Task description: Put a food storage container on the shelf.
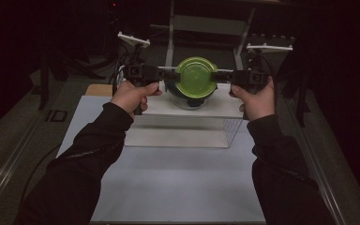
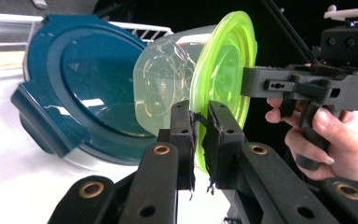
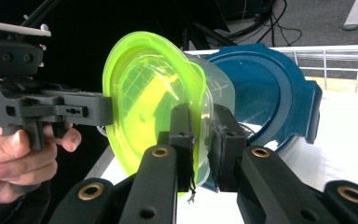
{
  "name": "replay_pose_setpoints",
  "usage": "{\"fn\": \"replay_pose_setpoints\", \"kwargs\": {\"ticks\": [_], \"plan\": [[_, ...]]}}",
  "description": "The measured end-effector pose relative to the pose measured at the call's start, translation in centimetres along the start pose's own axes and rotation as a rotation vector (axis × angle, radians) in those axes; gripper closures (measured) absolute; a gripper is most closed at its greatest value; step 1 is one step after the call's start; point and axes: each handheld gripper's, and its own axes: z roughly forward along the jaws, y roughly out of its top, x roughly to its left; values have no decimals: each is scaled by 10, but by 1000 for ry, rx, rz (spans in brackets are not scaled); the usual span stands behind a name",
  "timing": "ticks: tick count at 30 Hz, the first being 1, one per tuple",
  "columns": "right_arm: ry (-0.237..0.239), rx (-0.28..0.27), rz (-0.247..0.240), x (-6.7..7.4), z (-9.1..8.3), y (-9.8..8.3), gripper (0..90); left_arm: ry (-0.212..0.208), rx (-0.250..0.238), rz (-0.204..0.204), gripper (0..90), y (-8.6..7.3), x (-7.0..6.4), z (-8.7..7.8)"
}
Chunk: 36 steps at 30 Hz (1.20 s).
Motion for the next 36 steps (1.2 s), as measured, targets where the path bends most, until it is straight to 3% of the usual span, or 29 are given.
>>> {"fn": "replay_pose_setpoints", "kwargs": {"ticks": [16,25,36], "plan": [[-14,4,56,-10,16,24,778,38,-58,-43,745,14,13,11],[-51,12,77,-19,27,34,747,52,-87,-52,688,18,17,19],[-62,14,89,-26,33,38,699,72,-106,-42,638,20,19,22]]}}
